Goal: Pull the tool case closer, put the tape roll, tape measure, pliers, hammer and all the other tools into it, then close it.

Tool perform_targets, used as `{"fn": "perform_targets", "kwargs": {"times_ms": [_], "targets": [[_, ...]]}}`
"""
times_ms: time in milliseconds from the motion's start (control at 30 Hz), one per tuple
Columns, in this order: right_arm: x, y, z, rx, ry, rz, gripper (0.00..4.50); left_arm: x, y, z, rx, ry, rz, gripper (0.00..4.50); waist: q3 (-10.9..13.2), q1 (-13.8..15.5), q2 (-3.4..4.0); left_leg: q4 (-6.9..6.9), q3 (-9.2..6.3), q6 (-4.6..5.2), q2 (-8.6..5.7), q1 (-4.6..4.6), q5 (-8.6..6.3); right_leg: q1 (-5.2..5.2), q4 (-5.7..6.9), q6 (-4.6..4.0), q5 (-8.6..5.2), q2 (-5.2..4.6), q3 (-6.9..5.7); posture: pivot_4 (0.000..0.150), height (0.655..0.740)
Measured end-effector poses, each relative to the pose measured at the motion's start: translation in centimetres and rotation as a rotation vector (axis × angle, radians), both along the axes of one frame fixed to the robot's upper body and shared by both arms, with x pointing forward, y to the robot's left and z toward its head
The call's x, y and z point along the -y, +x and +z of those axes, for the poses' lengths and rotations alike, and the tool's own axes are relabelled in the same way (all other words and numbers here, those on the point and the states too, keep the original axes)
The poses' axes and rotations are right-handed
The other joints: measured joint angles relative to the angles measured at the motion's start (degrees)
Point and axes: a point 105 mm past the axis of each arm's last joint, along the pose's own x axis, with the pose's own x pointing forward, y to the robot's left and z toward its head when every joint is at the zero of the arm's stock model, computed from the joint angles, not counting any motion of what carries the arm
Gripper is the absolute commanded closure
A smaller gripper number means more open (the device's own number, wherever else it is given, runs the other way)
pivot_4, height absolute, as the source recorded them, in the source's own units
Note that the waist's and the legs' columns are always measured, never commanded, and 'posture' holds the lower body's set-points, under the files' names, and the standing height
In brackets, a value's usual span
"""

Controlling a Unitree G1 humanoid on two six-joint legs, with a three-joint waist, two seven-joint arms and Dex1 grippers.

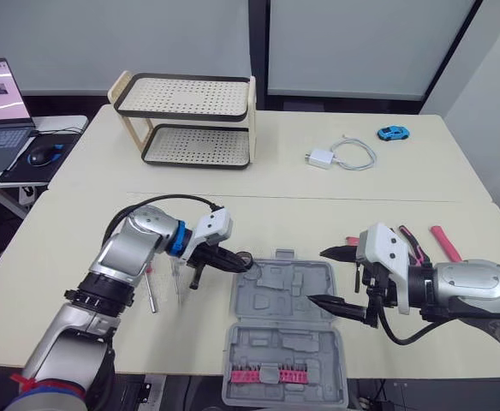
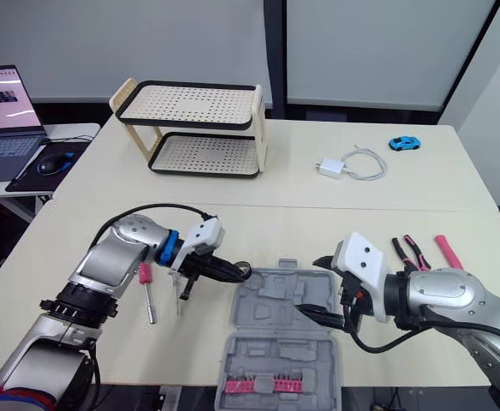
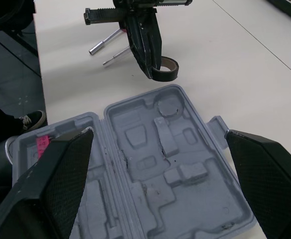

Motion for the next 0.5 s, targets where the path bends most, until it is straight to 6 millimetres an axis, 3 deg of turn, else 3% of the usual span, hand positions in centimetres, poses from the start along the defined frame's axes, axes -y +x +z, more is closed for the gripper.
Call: {"fn": "perform_targets", "kwargs": {"times_ms": [167, 500], "targets": [[0.1, 0.1, -0.2, -0.006, -0.011, -0.018, 0.0, 0.5, -0.1, -2.0, 0.001, 0.006, 0.021, 4.46, 0.0, 0.2, 0.0, -0.01, -0.03, 0.0, 0.0, -0.07, 0.0, -0.02, -0.06, -0.01, 0.0, -0.01, -0.03, 0.15, 0.735], [-0.1, 0.3, -0.3, 0.0, -0.018, -0.029, 0.0, 1.1, 1.0, -3.4, 0.019, 0.004, 0.054, 4.46, 0.0, 0.4, 0.0, 0.0, -0.04, 0.0, -0.01, -0.05, 0.0, 0.0, -0.05, 0.0, 0.0, -0.01, -0.06, 0.15, 0.735]]}}
